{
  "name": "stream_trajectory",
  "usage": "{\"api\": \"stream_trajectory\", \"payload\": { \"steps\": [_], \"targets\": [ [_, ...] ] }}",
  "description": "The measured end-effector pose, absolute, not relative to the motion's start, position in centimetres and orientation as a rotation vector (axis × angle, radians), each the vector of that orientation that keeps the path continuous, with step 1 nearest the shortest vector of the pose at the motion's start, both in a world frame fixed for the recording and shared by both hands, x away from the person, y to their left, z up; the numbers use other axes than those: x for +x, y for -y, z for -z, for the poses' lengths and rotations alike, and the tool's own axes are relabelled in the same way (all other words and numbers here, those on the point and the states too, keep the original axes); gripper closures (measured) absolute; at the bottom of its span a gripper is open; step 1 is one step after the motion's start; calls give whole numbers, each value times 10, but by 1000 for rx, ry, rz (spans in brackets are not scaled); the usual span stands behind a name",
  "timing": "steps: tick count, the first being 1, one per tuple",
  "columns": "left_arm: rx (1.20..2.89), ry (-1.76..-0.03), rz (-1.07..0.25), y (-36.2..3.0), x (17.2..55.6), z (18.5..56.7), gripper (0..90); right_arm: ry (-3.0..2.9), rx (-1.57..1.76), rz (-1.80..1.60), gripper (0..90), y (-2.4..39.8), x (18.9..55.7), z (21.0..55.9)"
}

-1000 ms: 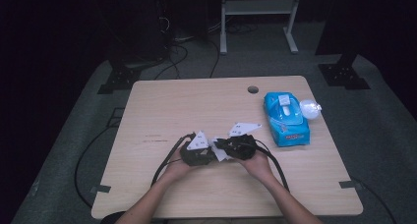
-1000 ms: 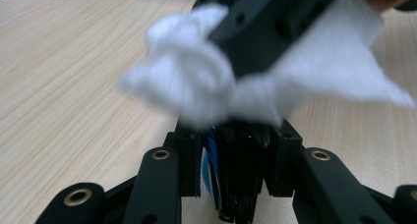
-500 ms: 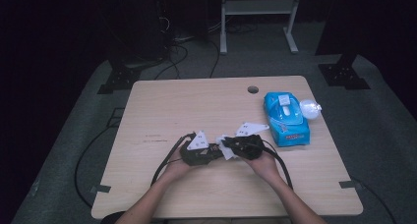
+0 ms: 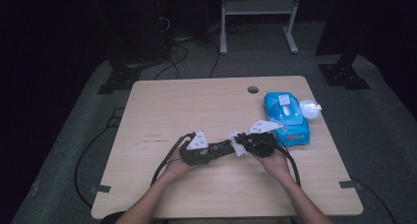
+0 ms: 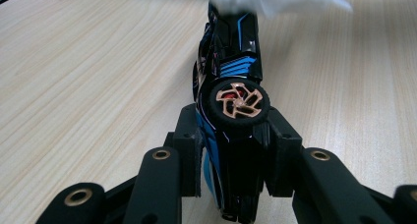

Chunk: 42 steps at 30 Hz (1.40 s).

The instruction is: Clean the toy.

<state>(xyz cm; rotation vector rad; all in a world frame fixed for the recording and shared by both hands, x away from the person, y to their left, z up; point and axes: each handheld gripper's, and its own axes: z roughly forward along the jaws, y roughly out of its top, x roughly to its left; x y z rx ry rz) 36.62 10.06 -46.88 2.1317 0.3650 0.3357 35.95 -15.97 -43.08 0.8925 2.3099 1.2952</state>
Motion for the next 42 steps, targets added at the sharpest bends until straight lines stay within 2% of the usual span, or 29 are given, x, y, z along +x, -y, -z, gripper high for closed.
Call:
{"api": "stream_trajectory", "payload": {
  "steps": [3, 10, 18, 25, 32, 42],
  "targets": [
    [2132, -370, -333, -100, 366, 469, 651, -2294, 944, -1328, 823, 167, 362, 433],
    [2136, -368, -343, -100, 365, 468, 651, -2324, 884, -1326, 821, 150, 357, 432],
    [2139, -363, -336, -101, 366, 467, 652, -2292, 946, -1307, 823, 168, 361, 432],
    [2139, -368, -329, -101, 367, 467, 653, -2352, 846, -1336, 820, 144, 354, 432],
    [2133, -369, -332, -101, 366, 467, 653, -2266, 1019, -1343, 822, 180, 367, 434],
    [2139, -369, -330, -102, 367, 467, 652, -2301, 895, -1334, 821, 151, 361, 432]
  ]
}}
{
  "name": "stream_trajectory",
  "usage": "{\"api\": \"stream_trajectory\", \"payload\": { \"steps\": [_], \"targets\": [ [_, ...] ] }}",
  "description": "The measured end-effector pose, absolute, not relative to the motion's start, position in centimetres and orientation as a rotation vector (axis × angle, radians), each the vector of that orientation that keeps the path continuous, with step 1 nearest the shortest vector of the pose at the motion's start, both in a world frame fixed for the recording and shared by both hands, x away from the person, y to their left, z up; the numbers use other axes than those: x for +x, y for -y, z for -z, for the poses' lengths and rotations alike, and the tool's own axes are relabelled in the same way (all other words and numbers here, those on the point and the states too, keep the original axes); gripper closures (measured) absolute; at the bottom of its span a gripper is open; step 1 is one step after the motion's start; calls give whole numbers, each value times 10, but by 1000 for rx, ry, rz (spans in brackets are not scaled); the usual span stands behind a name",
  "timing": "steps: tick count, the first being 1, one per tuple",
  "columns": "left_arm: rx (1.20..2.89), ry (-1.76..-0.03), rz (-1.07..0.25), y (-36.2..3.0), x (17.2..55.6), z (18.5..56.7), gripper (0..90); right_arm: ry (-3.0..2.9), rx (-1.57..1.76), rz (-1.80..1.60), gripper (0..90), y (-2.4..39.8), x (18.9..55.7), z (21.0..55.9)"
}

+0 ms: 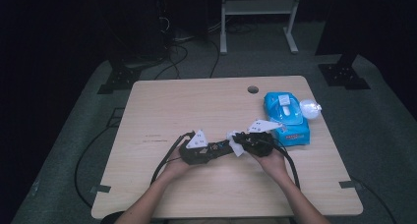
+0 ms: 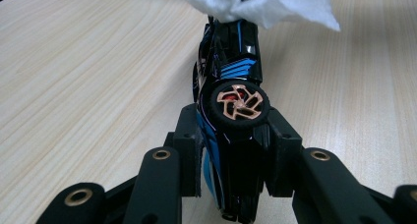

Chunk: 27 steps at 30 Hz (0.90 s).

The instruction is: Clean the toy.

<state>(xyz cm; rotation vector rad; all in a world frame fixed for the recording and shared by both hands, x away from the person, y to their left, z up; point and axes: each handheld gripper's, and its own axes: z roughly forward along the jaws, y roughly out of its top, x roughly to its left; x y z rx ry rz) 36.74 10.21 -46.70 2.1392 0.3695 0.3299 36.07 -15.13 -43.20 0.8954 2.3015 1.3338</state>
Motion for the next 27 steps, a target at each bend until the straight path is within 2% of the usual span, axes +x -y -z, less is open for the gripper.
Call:
{"api": "stream_trajectory", "payload": {
  "steps": [5, 9, 11, 14, 18, 20, 27],
  "targets": [
    [2138, -368, -331, -101, 368, 467, 652, -2291, 944, -1354, 822, 153, 363, 433],
    [2138, -368, -334, -100, 368, 467, 652, -2377, 878, -1505, 821, 126, 358, 435],
    [2147, -363, -329, -103, 368, 466, 652, -2392, 818, -1470, 822, 112, 355, 437],
    [2144, -366, -328, -104, 368, 466, 653, -2373, 822, -1408, 822, 117, 355, 434],
    [2142, -359, -333, -104, 368, 466, 653, -2261, 959, -1330, 822, 153, 367, 434],
    [2135, -360, -335, -103, 368, 466, 652, -2250, 986, -1346, 822, 158, 368, 434],
    [2146, -364, -338, -103, 368, 466, 652, -2340, 837, -1368, 821, 122, 358, 434]
  ]
}}
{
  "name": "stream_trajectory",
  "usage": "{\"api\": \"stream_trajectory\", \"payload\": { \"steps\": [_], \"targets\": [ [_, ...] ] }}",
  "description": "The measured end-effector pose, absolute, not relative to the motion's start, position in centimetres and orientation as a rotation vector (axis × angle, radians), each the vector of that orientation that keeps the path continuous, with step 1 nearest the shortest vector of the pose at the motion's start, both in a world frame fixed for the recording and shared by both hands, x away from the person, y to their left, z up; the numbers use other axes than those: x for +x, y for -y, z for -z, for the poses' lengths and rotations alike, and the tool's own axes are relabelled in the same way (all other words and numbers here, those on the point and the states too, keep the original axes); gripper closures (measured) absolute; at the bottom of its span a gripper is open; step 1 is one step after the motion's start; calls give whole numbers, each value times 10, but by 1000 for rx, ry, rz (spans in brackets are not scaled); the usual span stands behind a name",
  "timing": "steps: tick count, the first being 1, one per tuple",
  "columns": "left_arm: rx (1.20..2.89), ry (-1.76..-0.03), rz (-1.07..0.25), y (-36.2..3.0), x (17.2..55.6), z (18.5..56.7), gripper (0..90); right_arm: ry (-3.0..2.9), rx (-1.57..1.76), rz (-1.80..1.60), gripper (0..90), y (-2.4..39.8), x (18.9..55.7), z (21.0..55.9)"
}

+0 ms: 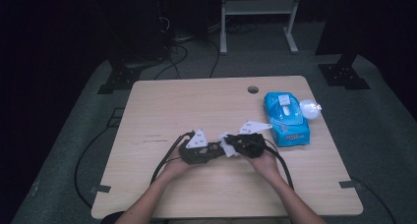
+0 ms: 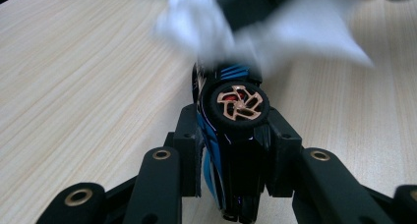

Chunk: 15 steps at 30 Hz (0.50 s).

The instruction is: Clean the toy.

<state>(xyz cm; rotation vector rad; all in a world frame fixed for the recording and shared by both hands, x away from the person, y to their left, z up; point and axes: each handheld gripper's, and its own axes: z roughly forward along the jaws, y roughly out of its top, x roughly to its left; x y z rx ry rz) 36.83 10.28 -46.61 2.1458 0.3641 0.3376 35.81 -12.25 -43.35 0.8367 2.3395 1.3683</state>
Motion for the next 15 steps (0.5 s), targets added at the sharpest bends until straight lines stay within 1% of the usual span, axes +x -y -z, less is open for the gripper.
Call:
{"api": "stream_trajectory", "payload": {
  "steps": [2, 5, 8, 9, 10, 13, 14, 15],
  "targets": [
    [2137, -378, -329, -104, 369, 466, 650, -2383, 756, -1404, 820, 102, 354, 433],
    [2139, -378, -330, -105, 369, 466, 653, -2379, 756, -1392, 820, 102, 355, 433],
    [2145, -375, -331, -107, 369, 466, 652, -2332, 831, -1356, 821, 123, 361, 433],
    [2144, -376, -328, -108, 369, 466, 651, -2313, 861, -1348, 821, 133, 363, 433],
    [2142, -377, -325, -108, 369, 466, 650, -2274, 925, -1340, 822, 152, 366, 433],
    [2144, -378, -329, -108, 369, 466, 650, -2245, 972, -1343, 821, 166, 367, 434],
    [2141, -373, -345, -106, 368, 466, 643, -2232, 996, -1352, 821, 173, 365, 436],
    [2141, -373, -345, -106, 368, 466, 597, -2232, 996, -1352, 821, 173, 365, 436]
  ]
}}
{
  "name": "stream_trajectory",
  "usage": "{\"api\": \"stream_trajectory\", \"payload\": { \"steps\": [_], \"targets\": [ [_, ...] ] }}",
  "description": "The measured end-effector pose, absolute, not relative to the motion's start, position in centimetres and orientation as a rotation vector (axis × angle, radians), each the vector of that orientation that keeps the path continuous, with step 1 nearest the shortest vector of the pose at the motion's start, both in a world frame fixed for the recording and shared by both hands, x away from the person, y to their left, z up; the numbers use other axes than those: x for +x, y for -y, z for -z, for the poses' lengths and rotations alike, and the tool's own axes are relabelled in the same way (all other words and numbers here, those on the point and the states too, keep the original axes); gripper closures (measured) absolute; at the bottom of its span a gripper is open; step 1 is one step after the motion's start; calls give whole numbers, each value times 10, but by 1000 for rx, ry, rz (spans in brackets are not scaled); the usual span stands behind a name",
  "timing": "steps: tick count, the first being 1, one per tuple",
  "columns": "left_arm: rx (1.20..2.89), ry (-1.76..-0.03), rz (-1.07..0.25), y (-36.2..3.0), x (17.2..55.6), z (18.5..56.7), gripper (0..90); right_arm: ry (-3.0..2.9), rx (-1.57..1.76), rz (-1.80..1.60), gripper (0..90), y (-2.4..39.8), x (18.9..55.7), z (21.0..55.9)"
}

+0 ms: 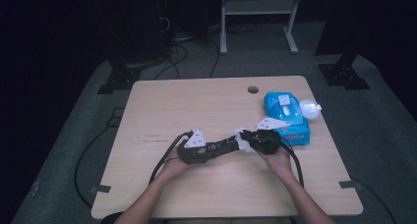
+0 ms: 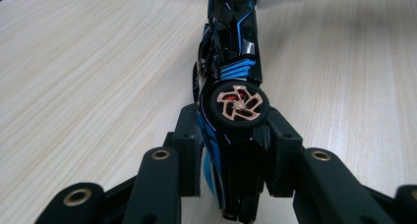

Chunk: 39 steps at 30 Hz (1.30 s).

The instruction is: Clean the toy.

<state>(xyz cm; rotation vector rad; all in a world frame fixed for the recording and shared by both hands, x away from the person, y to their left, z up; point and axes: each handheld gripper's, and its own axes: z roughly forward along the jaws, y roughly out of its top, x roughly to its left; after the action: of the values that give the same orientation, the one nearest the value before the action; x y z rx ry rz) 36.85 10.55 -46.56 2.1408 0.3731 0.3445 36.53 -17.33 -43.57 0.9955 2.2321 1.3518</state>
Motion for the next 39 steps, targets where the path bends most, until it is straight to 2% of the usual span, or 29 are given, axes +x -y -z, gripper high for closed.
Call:
{"api": "stream_trajectory", "payload": {
  "steps": [1, 2, 7, 13, 15, 16, 18, 21, 24, 27, 30, 34, 39],
  "targets": [
    [2125, -407, -350, -103, 370, 463, 503, -2230, 998, -1368, 821, 175, 365, 436],
    [2125, -407, -350, -103, 370, 463, 473, -2230, 998, -1368, 821, 175, 365, 436],
    [2154, -396, -327, -98, 373, 456, 463, -2264, 917, -1381, 820, 156, 363, 430],
    [2204, -420, -309, -94, 382, 455, 495, -2304, 841, -1382, 819, 137, 362, 428],
    [2210, -400, -298, -92, 382, 453, 535, -2277, 864, -1345, 817, 150, 364, 429],
    [2211, -390, -307, -91, 381, 453, 600, -2262, 897, -1362, 818, 158, 366, 429],
    [2211, -384, -314, -90, 381, 453, 629, -2235, 957, -1368, 818, 173, 369, 431],
    [2229, -381, -322, -88, 382, 451, 626, -2229, 1018, -1364, 818, 188, 370, 438],
    [2227, -383, -329, -84, 382, 447, 543, -2232, 1075, -1412, 818, 197, 373, 445],
    [2230, -372, -347, -74, 384, 442, 514, -2224, 1108, -1440, 818, 200, 375, 448],
    [2264, -374, -293, -63, 391, 438, 485, -2221, 1109, -1455, 818, 202, 375, 448],
    [2308, -383, -284, -52, 398, 437, 484, -2234, 1121, -1447, 819, 200, 376, 451],
    [2360, -374, -286, -48, 402, 438, 565, -2247, 1101, -1402, 819, 193, 375, 452]
  ]
}}
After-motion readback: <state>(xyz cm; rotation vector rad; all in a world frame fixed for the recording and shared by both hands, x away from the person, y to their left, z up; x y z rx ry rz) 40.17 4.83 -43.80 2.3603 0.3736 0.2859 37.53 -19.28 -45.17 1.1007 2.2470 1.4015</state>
